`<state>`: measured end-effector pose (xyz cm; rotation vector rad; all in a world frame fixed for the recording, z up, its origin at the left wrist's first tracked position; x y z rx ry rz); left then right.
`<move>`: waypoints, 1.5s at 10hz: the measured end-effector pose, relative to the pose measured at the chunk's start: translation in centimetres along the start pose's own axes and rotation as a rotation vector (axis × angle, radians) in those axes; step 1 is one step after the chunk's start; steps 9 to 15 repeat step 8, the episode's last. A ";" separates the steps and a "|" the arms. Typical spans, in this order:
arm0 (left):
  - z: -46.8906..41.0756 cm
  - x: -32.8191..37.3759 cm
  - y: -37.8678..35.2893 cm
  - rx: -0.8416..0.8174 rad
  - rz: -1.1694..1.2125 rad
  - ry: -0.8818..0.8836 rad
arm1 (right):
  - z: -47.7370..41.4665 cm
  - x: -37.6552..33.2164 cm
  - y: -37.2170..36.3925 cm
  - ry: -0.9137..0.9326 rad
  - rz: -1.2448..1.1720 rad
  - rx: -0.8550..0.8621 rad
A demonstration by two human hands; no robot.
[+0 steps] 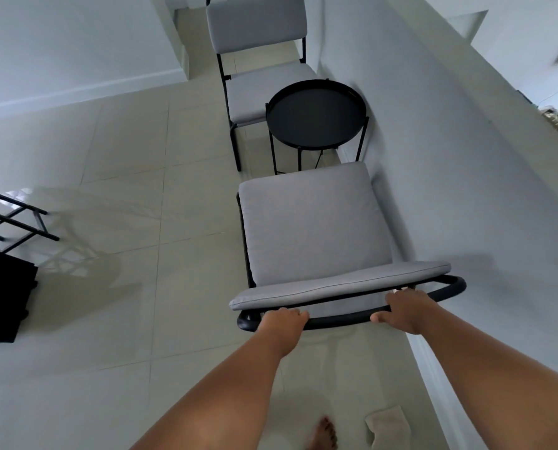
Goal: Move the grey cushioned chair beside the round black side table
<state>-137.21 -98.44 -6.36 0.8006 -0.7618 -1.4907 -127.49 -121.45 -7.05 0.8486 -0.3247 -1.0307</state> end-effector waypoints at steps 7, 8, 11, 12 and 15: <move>0.8 -6.6 5.1 0.022 0.310 0.224 | 1.2 -3.4 8.2 -0.079 -0.181 0.247; 0.1 -8.8 10.2 0.174 0.538 0.328 | 1.2 -5.8 12.9 -0.060 -0.303 0.448; 0.1 -8.8 10.2 0.174 0.538 0.328 | 1.2 -5.8 12.9 -0.060 -0.303 0.448; 0.1 -8.8 10.2 0.174 0.538 0.328 | 1.2 -5.8 12.9 -0.060 -0.303 0.448; 0.1 -8.8 10.2 0.174 0.538 0.328 | 1.2 -5.8 12.9 -0.060 -0.303 0.448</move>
Point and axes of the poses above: each hand's wrist, its own z-axis away from the middle knuckle, its own y-axis out of the back of the hand, x = y × z, the point moved 8 cm from there along -z, towards the middle knuckle, and after that the axes turned 12 degrees about y, right-handed, at the moved point
